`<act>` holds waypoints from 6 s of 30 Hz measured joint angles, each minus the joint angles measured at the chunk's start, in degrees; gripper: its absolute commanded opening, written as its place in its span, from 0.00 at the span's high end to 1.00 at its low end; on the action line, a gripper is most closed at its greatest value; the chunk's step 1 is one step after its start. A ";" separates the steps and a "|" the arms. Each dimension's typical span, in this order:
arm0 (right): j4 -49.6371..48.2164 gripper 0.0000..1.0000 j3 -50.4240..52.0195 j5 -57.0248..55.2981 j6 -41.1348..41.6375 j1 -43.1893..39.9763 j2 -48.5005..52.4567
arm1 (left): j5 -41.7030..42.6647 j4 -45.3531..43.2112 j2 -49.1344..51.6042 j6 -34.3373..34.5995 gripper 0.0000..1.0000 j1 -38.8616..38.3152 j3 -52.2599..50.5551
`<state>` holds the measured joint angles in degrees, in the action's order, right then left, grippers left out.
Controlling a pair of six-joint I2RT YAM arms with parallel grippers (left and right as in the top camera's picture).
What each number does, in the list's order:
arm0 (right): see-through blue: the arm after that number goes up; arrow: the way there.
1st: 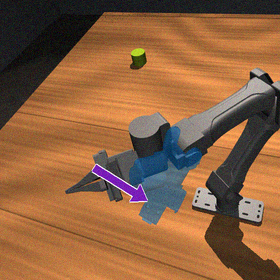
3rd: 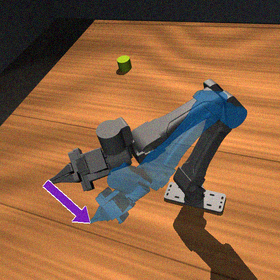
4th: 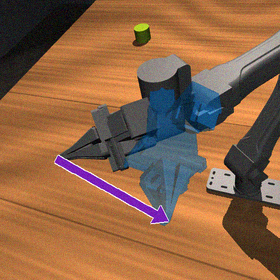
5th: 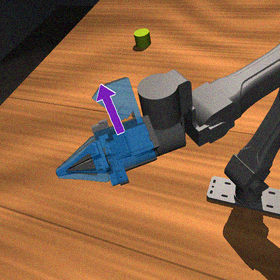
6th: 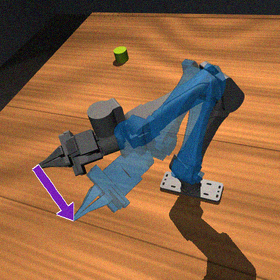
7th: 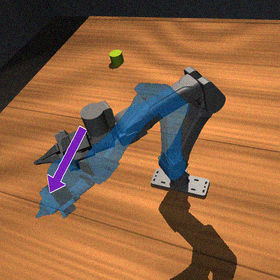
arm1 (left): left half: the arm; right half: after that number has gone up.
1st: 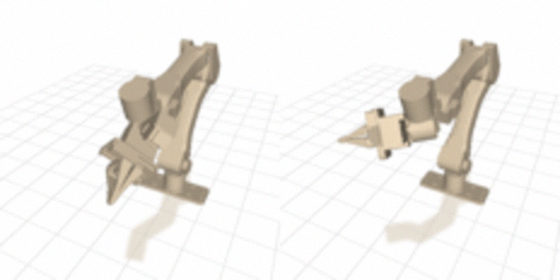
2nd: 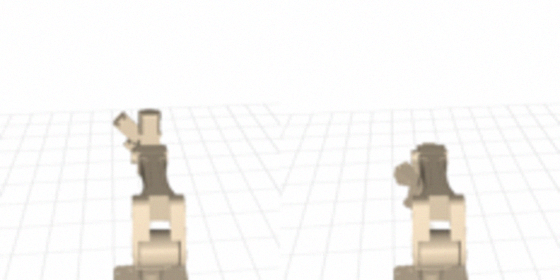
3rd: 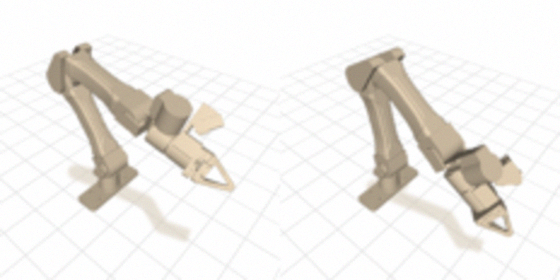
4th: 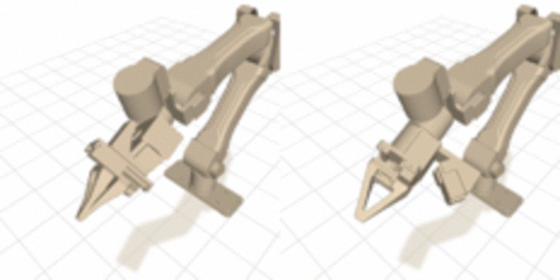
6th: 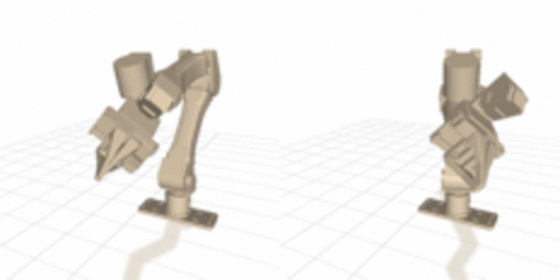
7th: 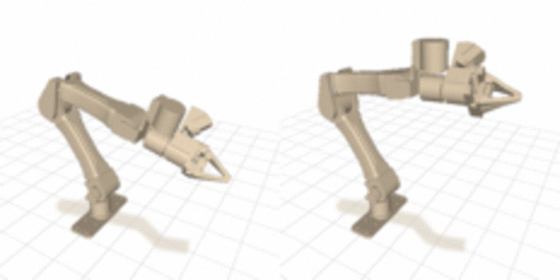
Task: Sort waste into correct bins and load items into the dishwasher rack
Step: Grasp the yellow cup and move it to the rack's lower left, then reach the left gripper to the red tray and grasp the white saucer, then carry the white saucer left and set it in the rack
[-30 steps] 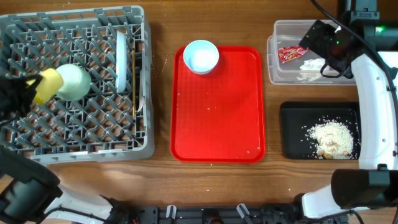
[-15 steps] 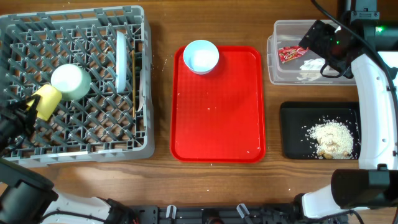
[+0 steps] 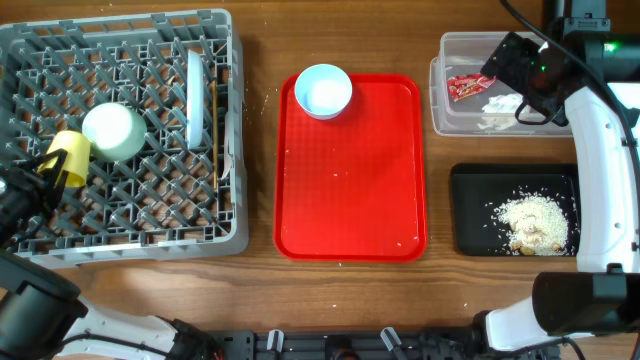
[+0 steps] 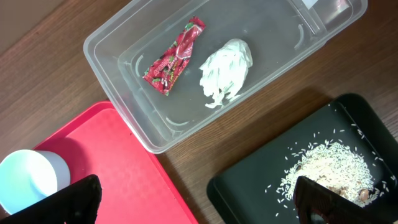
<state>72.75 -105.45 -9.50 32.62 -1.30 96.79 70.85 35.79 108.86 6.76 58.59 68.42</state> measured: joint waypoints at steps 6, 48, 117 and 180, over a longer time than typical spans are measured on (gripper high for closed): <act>0.00 0.00 0.00 0.00 0.00 0.00 0.00 | -6.27 4.31 -2.19 0.02 0.64 4.44 0.00; -0.02 0.00 0.00 0.00 0.00 0.00 -0.02 | -71.12 -7.58 -11.93 -7.91 0.27 -91.06 18.73; 0.00 0.00 0.00 0.00 0.00 0.00 -0.02 | -31.67 -7.56 4.55 11.23 0.96 -84.17 17.99; 0.00 0.00 0.00 0.00 0.00 0.00 -0.02 | 1.64 -22.77 12.48 22.97 0.27 -3.98 17.88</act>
<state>72.75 -105.45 -9.50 32.62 -1.30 96.77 72.49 13.02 121.34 29.74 54.61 86.30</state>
